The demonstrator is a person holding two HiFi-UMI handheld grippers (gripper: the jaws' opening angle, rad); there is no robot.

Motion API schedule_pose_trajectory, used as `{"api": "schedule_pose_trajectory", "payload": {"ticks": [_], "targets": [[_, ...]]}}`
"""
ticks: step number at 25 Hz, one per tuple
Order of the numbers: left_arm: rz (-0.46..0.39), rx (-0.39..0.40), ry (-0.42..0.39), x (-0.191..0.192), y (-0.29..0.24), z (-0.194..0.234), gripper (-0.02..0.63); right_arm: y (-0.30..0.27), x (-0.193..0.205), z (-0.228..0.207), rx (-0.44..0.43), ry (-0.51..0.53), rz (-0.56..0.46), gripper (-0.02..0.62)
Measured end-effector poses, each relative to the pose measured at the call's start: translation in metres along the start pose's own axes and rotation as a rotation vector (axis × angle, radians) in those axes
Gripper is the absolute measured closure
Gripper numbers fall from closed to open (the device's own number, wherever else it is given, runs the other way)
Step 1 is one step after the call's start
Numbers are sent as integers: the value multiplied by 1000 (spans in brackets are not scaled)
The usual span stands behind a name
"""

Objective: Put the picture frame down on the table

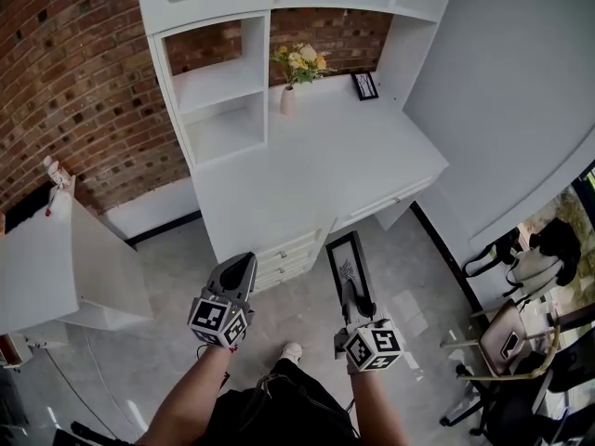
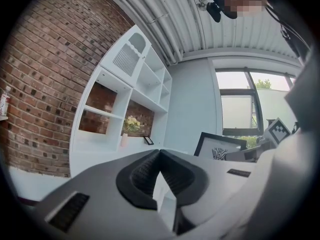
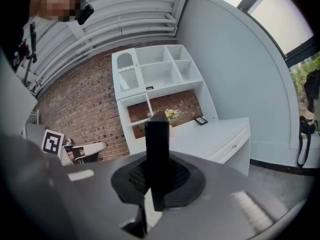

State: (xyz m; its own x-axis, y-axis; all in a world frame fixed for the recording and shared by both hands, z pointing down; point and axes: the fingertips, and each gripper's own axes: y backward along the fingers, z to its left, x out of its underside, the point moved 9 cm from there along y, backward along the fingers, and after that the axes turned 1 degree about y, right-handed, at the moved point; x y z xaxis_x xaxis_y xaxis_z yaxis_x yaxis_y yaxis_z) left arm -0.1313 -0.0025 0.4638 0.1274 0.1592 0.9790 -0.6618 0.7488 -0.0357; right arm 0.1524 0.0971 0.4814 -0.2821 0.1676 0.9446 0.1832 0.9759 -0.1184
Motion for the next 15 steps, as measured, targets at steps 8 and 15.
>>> {"api": "schedule_pose_trajectory", "payload": {"ticks": [8, 15], "targets": [[12, -9, -6, 8, -49, 2, 615, -41, -7, -35, -47, 16, 33, 583], [2, -31, -4, 10, -75, 5, 615, -71, -10, -51, -87, 28, 54, 583]]}}
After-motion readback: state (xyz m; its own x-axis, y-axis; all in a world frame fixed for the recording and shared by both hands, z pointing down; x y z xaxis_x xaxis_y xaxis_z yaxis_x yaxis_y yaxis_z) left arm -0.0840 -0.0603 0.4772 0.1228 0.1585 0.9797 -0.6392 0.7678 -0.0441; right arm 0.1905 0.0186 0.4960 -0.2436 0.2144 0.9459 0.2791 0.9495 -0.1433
